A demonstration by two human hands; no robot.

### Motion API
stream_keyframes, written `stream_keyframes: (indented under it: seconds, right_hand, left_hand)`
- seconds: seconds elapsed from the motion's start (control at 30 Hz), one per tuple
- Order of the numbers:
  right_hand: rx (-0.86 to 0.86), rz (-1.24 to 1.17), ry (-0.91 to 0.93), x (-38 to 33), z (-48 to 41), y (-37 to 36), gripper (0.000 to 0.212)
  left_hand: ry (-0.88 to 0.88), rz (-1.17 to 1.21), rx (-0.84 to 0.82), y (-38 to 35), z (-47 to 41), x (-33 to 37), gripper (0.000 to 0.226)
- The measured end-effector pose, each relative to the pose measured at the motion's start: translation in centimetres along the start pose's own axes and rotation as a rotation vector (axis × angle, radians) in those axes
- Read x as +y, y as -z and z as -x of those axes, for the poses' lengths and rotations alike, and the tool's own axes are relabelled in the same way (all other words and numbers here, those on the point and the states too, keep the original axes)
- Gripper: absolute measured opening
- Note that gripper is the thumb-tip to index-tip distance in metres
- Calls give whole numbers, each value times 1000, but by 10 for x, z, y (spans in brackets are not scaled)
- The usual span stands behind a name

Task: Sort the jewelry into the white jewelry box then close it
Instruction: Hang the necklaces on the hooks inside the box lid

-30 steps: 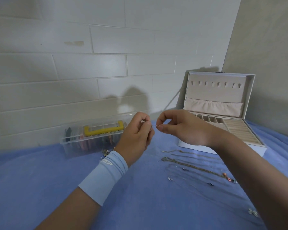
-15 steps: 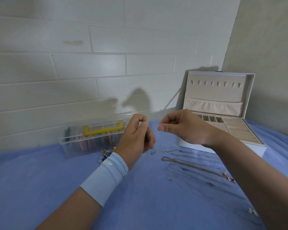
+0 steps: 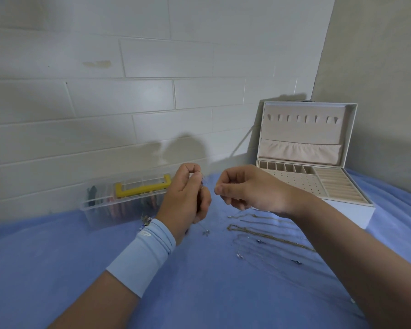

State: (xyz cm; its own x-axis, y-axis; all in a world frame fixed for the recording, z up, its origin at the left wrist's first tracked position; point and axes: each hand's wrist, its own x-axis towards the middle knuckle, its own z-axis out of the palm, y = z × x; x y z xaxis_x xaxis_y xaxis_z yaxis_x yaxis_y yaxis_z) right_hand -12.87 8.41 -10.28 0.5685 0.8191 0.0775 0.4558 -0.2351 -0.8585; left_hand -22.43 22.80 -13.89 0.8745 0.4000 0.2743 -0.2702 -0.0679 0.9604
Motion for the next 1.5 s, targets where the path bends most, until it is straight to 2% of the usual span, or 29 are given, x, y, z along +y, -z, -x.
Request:
stream_keyframes:
  seconds: [0.13,0.23,0.37,0.53,0.63,0.73,0.97,1.1,1.17,1.23,1.37,1.5]
  right_hand:
    - [26,-74,-38,1,0,2,20]
    - [-22,-227,-80,4,-1,-1,26]
    - [-128,-404,-116,4,-1,-6,21]
    - [-64,-465,-144,5,-4,-6,14]
    - [-21,-415,-150,7,-4,-2,15]
    - [54,-252,-130,5,-3,-2,17]
    - [-8,-173,-101,3,-4,-7,17]
    - [114,-68,-29,-1,-2,-2,13]
    - [175,4,45,-1,-3,0,3]
    - [211,54,73,1,-3,2,17]
    - [237,0,159,3,-4,0,25]
    - [302,-86,309,9,-9,-3,10]
  left_hand:
    - [64,143,-165,1,2,5,15]
    - [60,144,-231,0,5,7,17]
    - [45,68,-220,0,4,7,16]
    - [47,83,-184,2,3,8,15]
    - [2,-34,-99,2,0,5,15]
    - [-85,-214,-4,0,-1,2,13]
    - [-145,-105,87,-6,1,-1,16]
    - [-94,-46,71,-8,3,2,12]
    - [-55,-35,41,-5,2,3,14]
    - [-31,-59,0,-1,0,4,19]
    - [-5,-89,-82,2,1,5,24]
    - [66,-67,-129,4,0,6,26]
